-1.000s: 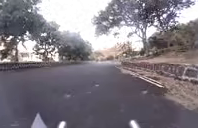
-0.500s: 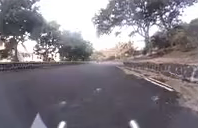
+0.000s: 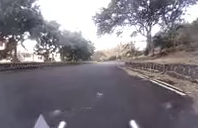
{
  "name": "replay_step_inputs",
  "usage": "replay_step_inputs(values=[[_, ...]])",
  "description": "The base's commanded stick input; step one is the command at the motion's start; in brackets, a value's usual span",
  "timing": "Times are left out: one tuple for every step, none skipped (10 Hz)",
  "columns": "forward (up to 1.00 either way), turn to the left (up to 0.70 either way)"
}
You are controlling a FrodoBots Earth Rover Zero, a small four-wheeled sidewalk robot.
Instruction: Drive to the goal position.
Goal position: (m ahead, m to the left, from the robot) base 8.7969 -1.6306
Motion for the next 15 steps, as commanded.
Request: replay_step_inputs(values=[[0.7, 0.0], [0.7, 0.0], [0.7, 0.0], [0.7, 0.0], [0.7, 0.0], [0.7, 0.0], [0.7, 0.0], [0.7, 0.0], [0.7, 0.0], [0.7, 0.0], [0.7, 0.0], [0.7, 0.0], [0.7, 0.0], [0.7, 0.0], [0.7, 0.0]])
